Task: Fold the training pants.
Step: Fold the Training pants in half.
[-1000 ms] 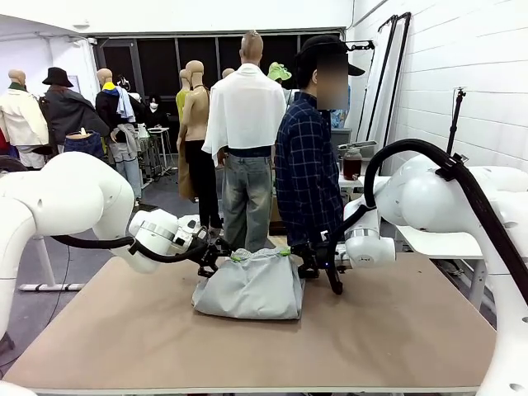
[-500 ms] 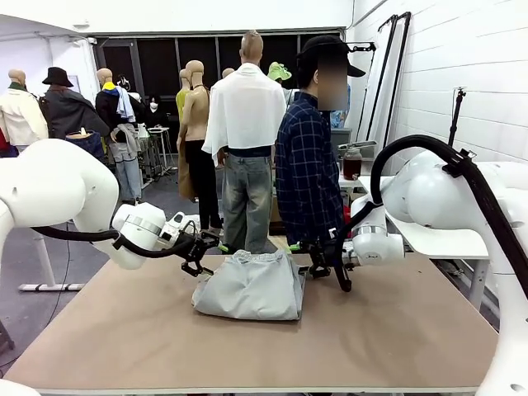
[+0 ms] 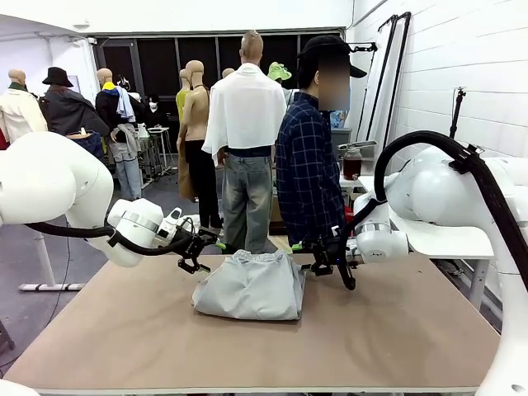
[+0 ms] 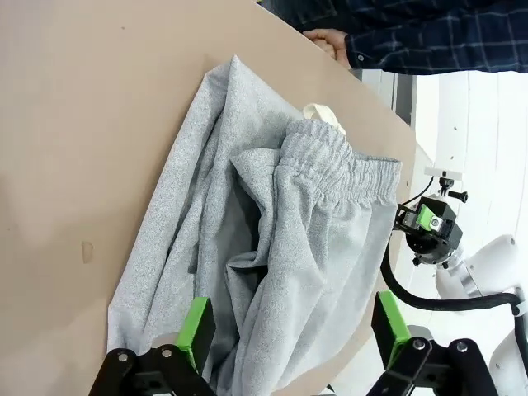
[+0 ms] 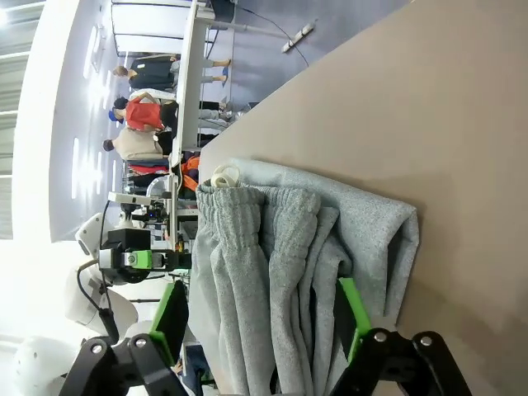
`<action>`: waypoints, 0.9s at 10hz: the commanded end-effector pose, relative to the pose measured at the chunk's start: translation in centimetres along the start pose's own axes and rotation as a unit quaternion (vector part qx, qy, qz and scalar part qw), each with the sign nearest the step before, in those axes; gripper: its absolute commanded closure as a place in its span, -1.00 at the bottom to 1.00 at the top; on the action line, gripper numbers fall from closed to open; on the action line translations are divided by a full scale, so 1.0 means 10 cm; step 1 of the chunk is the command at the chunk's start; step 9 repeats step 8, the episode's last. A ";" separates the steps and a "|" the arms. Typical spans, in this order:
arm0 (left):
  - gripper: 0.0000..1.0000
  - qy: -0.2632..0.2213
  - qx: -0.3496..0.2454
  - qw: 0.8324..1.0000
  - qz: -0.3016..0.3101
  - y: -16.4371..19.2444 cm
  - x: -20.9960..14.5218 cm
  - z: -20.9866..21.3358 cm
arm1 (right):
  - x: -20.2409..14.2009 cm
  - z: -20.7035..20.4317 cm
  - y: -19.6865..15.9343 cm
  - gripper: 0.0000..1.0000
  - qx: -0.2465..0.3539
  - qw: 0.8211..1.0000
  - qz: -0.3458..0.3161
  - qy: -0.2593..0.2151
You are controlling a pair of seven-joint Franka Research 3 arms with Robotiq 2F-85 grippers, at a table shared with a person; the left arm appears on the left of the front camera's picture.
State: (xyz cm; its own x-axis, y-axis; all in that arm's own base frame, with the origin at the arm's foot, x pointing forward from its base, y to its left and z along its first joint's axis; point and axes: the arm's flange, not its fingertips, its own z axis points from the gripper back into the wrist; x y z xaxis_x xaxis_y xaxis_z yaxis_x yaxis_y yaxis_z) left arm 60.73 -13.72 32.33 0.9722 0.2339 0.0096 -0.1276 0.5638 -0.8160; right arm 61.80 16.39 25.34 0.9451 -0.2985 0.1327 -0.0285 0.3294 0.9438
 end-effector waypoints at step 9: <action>-1.00 0.001 -0.006 1.000 0.012 0.04 0.02 0.04 | 0.00 -0.01 -0.02 -0.78 0.001 1.000 -0.004 -0.002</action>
